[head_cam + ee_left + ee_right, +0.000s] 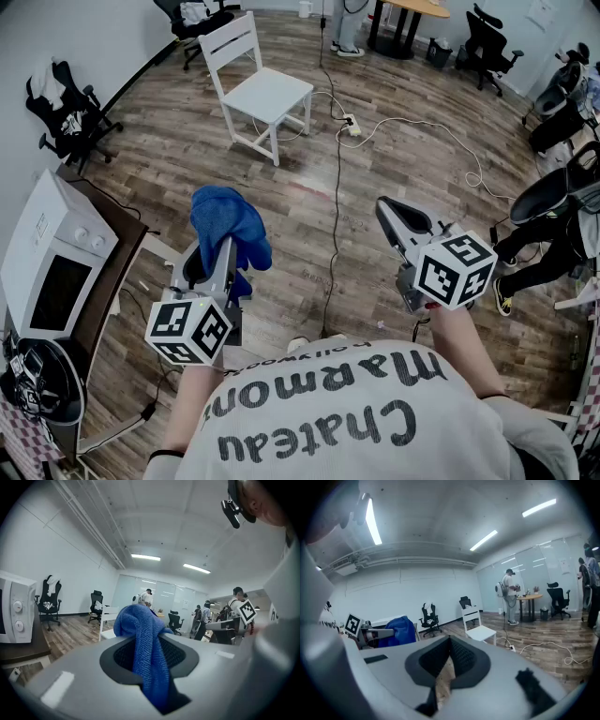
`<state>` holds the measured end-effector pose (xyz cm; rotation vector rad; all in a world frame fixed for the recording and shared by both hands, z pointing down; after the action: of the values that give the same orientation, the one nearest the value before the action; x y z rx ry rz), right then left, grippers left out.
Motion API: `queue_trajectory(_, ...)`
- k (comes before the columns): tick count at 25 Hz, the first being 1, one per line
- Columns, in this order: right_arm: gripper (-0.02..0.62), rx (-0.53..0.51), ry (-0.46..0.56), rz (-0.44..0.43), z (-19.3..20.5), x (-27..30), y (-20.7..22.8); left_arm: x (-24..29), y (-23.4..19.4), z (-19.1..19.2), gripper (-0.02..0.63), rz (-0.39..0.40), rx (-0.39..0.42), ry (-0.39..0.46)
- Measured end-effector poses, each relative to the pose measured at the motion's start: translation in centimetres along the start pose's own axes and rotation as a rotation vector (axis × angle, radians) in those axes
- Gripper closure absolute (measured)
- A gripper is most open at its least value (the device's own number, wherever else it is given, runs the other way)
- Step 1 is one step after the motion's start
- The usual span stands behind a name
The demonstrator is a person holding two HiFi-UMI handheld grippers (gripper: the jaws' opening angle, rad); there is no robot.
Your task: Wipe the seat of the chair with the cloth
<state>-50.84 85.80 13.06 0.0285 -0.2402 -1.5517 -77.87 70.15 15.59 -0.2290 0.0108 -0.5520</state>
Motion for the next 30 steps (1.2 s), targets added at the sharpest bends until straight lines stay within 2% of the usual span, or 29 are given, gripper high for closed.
queue_trajectory(10,0.581,0.013,0.017,0.027,0.2,0.7,-1.4,-0.9,-1.8,-0.8,0.499,0.013,0.008,0.0)
queue_trajectory(14,0.581,0.078,0.065,0.063,0.5,1.0,-1.4,-1.1,-3.2,-0.7,0.499,0.028,-0.007,0.004)
queue_trajectory(19,0.581,0.096,0.068,0.14,1.4,0.1,0.3,-0.7,-4.2,-0.9,0.5,0.056,-0.011,0.067)
queue_trajectory(21,0.581,0.112,0.077,0.161,1.4,0.2,1.2,-0.4,-4.2,-1.3,0.501,0.089,0.008,0.087)
queue_trajectory(23,0.581,0.131,0.093,0.17,1.0,0.6,2.4,0.6,-4.0,-1.4,0.503,0.122,0.012,0.073)
queue_trajectory(26,0.581,0.147,0.087,0.15,0.8,2.1,3.8,3.0,-4.1,-0.6,0.502,0.15,-0.048,0.002)
queue_trajectory(30,0.581,0.056,0.045,0.122,0.5,4.5,6.6,7.5,-4.1,0.1,0.5,0.149,-0.04,-0.046)
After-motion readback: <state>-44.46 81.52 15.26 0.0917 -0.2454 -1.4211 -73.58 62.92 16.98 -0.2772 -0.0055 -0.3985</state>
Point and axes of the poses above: the fingertips, and each gripper's own axes: x forward along the fingers, y to its right, z out of its underside, the point moved 6 cm from there along -x, backward along the fingers, and after that the axes turned 7 degrees about y, right-handed, at the moved point
